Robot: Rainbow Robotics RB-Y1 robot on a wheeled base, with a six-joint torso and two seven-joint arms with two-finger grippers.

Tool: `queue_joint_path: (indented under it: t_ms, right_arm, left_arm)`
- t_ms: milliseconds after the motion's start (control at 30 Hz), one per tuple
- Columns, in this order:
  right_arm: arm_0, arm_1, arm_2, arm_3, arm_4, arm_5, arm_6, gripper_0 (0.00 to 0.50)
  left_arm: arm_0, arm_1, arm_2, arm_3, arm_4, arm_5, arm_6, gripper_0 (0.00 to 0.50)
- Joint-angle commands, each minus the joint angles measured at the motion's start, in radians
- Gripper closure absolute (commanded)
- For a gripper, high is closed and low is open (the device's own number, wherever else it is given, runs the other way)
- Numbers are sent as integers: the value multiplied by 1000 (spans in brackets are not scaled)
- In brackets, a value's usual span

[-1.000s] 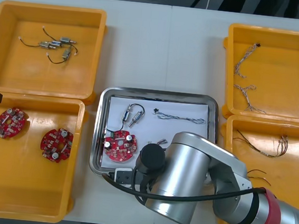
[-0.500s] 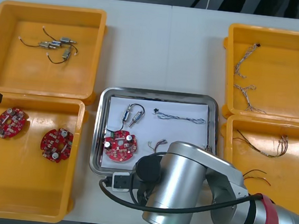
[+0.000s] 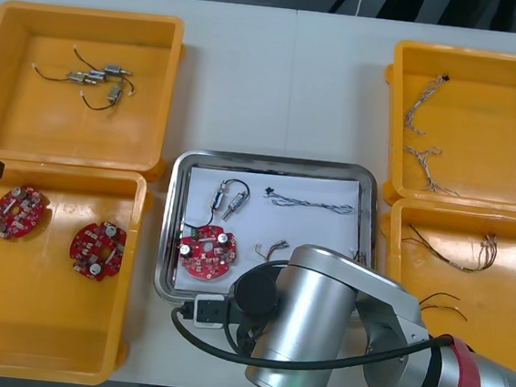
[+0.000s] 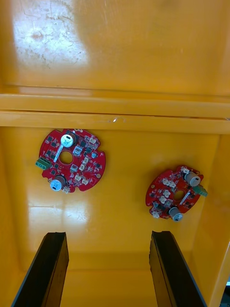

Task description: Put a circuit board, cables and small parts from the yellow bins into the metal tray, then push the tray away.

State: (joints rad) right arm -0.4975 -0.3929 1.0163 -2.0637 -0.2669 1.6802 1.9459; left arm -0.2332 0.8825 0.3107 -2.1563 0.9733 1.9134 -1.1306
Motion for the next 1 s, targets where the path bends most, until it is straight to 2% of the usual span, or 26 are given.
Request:
queue_joint_path:
  t_ms: [33,867,1000]
  right_arm:
    - [19,16,18,-13,12,-23,-5,0]
    - [30,8,25,-1,32,-42,-5,0]
    - [30,8,25,27,37,-74,-5,0]
  left_arm:
    - [14,36,24,-27,7,6,-60,0]
    - [14,36,24,-27,7,6,-60,0]
    - [14,36,24,-27,7,6,-60,0]
